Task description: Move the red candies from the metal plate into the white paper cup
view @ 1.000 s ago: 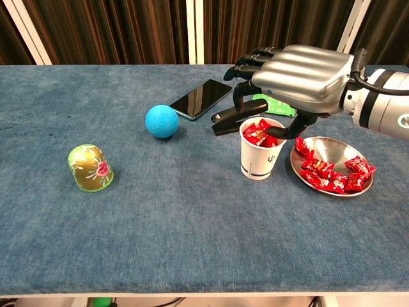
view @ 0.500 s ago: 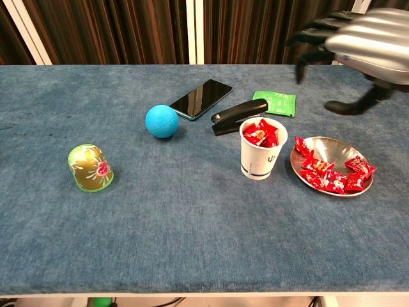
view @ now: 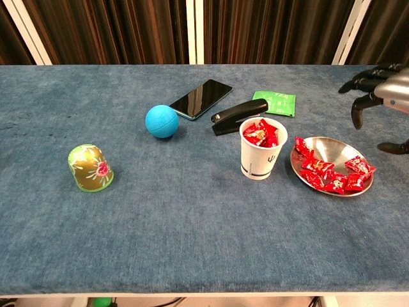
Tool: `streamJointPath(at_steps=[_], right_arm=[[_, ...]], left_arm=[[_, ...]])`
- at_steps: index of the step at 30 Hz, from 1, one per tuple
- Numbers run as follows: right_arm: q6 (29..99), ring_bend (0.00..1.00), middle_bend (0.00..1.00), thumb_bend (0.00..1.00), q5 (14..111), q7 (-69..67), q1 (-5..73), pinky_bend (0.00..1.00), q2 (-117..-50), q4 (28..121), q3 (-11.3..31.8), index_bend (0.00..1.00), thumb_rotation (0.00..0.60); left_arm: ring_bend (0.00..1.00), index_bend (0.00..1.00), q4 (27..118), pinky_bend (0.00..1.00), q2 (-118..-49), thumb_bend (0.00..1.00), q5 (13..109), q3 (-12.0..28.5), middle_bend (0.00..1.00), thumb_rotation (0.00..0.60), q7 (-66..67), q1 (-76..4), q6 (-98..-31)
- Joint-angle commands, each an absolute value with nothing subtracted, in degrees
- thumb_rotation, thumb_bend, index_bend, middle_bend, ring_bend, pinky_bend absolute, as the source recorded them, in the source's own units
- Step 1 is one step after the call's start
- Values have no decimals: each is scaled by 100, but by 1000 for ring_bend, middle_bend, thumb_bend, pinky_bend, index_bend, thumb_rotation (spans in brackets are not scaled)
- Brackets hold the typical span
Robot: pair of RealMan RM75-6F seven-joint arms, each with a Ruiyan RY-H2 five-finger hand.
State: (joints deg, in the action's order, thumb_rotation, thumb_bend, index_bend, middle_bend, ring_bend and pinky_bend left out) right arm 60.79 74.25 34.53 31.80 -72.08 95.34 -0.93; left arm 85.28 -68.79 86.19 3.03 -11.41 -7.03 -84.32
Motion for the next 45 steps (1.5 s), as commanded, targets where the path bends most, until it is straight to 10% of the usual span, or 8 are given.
streamJointPath(at_steps=[1, 20, 45], right_arm=[[5902, 0, 58, 270, 7274, 3615, 3244, 0, -7343, 9442, -94, 432, 600], [5504, 0, 50, 262, 6601, 4364, 3450, 0, -7783, 9128, -97, 336, 600], [5534, 0, 50, 265, 6394, 4531, 3556, 0, -7909, 8967, -128, 459, 600]], left_arm=[[96, 164, 8521, 241, -6881, 122, 8617, 305, 136, 600, -1151, -702, -8435], [96, 166, 8427, 241, -6902, 123, 8612, 300, 135, 600, -1248, -707, -8412], [96, 166, 8423, 241, -6888, 122, 8594, 308, 135, 600, -1257, -720, -8389]])
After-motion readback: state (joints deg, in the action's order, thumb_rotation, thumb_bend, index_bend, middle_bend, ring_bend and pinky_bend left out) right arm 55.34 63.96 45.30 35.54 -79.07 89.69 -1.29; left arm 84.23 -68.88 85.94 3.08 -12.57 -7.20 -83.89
